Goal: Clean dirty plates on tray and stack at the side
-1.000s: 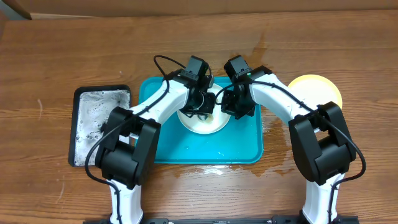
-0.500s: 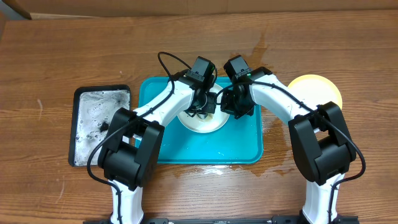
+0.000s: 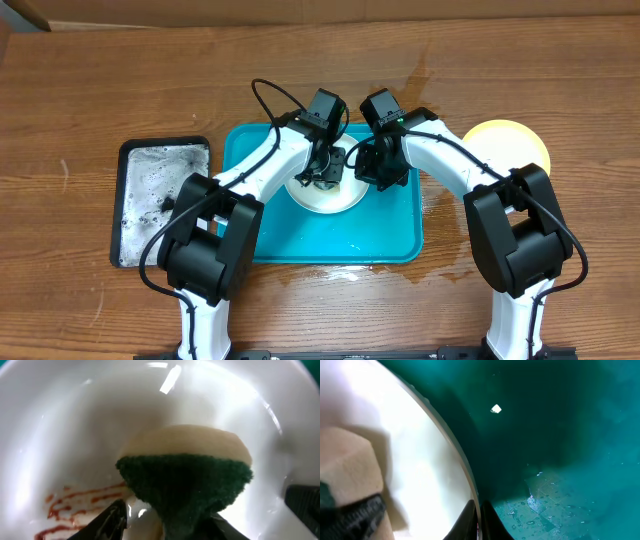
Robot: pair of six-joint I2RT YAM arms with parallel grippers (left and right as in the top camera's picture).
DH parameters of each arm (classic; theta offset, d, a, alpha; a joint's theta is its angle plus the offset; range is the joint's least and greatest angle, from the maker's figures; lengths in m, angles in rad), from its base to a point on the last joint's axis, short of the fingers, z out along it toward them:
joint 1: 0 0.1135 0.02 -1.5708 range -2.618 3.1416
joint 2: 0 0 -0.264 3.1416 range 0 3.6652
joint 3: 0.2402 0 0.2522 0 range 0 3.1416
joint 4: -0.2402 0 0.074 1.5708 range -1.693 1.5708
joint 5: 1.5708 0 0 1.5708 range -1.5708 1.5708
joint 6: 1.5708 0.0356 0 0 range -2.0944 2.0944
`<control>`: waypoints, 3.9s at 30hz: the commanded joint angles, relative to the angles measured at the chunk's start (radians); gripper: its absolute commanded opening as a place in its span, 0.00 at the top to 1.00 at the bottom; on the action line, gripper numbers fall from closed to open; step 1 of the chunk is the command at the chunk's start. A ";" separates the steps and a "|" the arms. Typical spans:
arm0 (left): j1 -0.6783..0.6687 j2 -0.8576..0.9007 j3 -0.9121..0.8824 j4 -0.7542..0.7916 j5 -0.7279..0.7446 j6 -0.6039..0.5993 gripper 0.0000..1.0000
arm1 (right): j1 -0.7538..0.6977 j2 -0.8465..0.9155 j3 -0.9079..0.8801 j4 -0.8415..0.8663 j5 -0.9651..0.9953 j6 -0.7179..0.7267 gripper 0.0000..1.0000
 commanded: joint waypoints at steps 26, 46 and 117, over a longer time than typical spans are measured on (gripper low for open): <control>-0.034 0.008 0.073 -0.105 0.016 0.057 0.80 | -0.005 0.016 -0.029 -0.001 0.032 0.007 0.96; -0.048 0.008 -0.008 -0.070 -0.016 0.057 0.96 | -0.005 0.016 -0.029 0.007 0.032 0.008 0.96; -0.028 0.008 -0.182 0.095 -0.620 -0.021 0.96 | -0.005 0.017 -0.029 0.013 0.043 0.034 0.96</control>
